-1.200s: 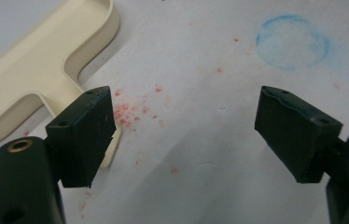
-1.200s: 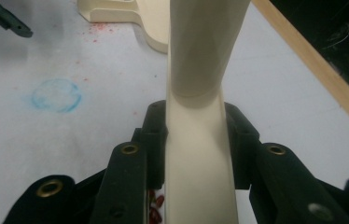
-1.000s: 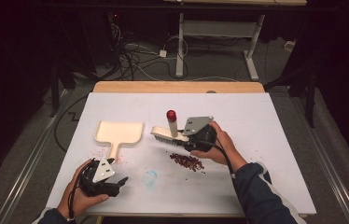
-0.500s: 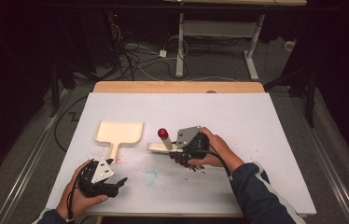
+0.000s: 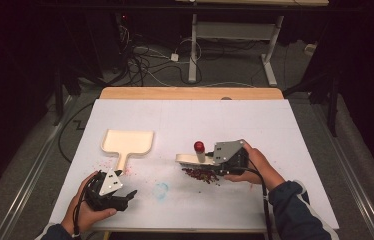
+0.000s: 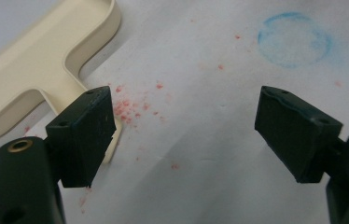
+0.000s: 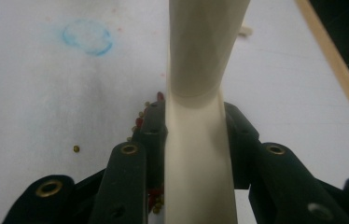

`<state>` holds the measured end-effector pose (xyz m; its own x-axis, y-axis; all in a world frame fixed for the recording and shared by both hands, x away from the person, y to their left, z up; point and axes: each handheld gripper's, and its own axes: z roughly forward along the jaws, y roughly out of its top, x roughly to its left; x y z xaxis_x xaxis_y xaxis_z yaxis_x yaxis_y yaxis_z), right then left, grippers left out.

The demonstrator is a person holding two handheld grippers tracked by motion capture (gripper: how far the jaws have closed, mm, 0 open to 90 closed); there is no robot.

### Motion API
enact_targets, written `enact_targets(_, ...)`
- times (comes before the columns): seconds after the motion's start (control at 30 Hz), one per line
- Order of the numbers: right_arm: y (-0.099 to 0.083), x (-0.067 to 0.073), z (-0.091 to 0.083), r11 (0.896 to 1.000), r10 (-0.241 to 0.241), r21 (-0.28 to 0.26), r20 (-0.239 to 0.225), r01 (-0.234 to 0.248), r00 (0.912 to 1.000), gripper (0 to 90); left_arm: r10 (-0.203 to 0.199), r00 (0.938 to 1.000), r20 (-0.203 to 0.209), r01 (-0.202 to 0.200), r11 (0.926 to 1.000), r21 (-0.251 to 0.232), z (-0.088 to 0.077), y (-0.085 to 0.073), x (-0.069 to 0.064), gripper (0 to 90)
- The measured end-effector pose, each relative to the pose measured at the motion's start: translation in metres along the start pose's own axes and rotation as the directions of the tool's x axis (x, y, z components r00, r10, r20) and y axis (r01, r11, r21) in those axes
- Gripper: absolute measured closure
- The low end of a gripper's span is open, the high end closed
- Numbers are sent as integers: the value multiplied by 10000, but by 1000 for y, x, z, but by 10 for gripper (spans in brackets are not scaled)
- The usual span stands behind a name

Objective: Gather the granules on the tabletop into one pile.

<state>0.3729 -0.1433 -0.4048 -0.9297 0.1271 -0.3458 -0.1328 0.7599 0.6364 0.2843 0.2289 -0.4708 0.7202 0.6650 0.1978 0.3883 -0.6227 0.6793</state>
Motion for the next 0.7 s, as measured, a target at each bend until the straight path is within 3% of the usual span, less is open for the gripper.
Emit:
enact_targets(0.13, -5, -1, -17, 9948, 775, -689, 426, -745, 9961, 675, 10, 10000, 0, -10, 10000, 9, 0, 0, 0, 194)
enact_targets(0.3, -6, 10, -37, 9838, 1453, -1104, 270, -1415, 9890, 675, 38, 10000, -26, -38, 10000, -32, -1, 1, 0, 194)
enact_targets(0.43, -5, 27, -45, 9727, 1738, -1425, -768, -1833, 9818, 675, 136, 9999, -85, -137, 9999, -99, -2, 1, 1, 193)
enact_targets(0.6, -5, 52, -37, 9777, 1734, -859, -1848, -1916, 9674, 675, 164, 9999, -50, -165, 9998, -136, -2, 2, 0, 194)
enact_targets(0.7, -9, 57, -28, 9827, 1668, -441, -2133, -1801, 9626, 675, 194, 9998, -28, -195, 9997, -137, -1, 2, 0, 194)
